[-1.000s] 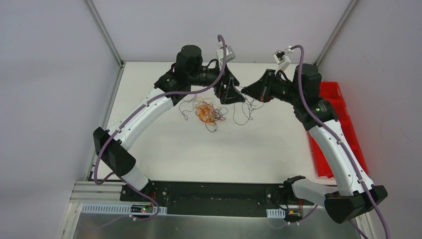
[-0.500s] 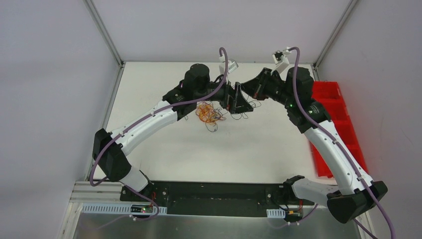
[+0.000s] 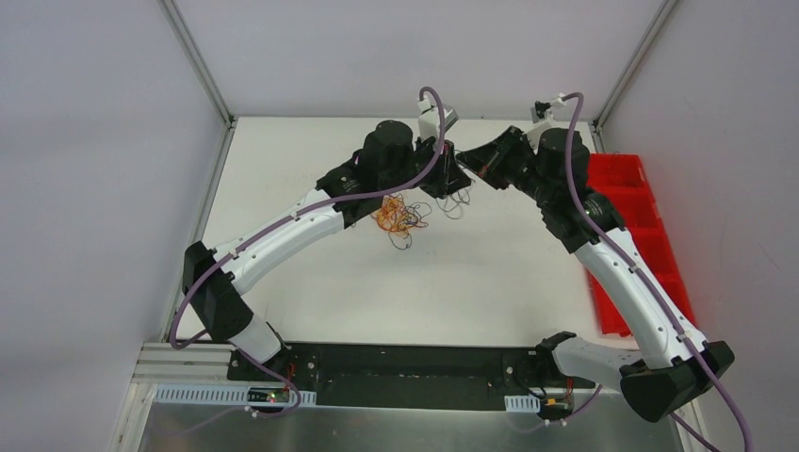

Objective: Untangle the cables

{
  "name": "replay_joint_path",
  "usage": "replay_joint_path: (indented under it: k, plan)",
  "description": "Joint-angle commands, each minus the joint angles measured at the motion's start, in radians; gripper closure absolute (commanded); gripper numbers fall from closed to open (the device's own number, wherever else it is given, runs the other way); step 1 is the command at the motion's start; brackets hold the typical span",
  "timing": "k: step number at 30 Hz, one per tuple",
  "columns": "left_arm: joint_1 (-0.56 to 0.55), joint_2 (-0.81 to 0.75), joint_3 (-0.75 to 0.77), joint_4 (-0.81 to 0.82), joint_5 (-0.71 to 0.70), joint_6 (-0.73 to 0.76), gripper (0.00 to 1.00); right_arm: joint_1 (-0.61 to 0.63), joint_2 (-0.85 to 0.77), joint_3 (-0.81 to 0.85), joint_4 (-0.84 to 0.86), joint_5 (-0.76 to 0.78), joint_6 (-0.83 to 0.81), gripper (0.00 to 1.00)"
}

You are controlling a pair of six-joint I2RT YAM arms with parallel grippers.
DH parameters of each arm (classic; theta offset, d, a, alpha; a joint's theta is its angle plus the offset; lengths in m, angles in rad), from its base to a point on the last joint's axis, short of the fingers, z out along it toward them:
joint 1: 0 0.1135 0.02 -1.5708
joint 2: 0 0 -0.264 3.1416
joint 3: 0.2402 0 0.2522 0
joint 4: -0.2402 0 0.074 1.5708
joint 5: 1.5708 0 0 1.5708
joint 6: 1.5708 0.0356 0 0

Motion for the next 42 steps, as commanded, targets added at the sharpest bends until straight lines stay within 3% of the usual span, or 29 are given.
replay_joint_path:
  k: [1, 3, 4, 7, 8, 10, 12, 14, 18, 26, 31, 36, 42]
  plan:
    - [0.001, 0.003, 0.041, -0.011, -0.064, 0.057, 1.00, 0.004, -0.014, 0.039, -0.018, -0.003, 0.071, 1.00]
    - [0.007, -0.005, 0.028, 0.019, 0.044, 0.026, 1.00, -0.019, -0.016, 0.027, 0.005, -0.059, 0.069, 1.00]
    - [0.011, -0.011, 0.018, 0.044, 0.095, -0.002, 1.00, -0.038, -0.015, 0.027, 0.012, -0.091, 0.064, 0.90]
    - [0.033, -0.036, -0.013, 0.087, 0.167, -0.081, 1.00, -0.120, -0.024, 0.062, 0.002, -0.201, -0.019, 0.43]
    - [0.047, -0.042, -0.022, 0.094, 0.175, -0.116, 1.00, -0.153, -0.032, 0.078, -0.009, -0.231, -0.061, 0.32]
    - [0.090, -0.049, -0.040, 0.115, 0.184, -0.196, 1.00, -0.202, -0.065, 0.087, -0.015, -0.272, -0.166, 0.20]
    - [0.121, -0.046, -0.051, 0.148, 0.185, -0.291, 1.00, -0.202, -0.105, 0.071, -0.009, -0.297, -0.259, 0.14]
    - [0.130, -0.036, -0.049, 0.191, 0.200, -0.372, 1.00, -0.180, -0.126, 0.047, 0.005, -0.325, -0.315, 0.01]
    - [0.122, 0.011, -0.010, 0.297, 0.301, -0.505, 1.00, -0.075, -0.086, 0.063, -0.024, -0.327, -0.489, 0.01]
    - [0.116, 0.020, 0.001, 0.420, 0.410, -0.609, 1.00, -0.039, -0.048, 0.073, -0.029, -0.344, -0.781, 0.01]
    - [0.114, 0.025, 0.004, 0.453, 0.392, -0.654, 1.00, 0.021, -0.052, 0.047, -0.032, -0.300, -0.818, 0.01]
    - [0.117, 0.026, -0.003, 0.430, 0.386, -0.655, 1.00, 0.070, -0.073, 0.007, -0.009, -0.096, -0.843, 0.01]
    - [0.131, -0.008, -0.044, 0.421, 0.390, -0.639, 1.00, 0.009, -0.117, 0.123, -0.188, -0.169, -0.859, 0.01]
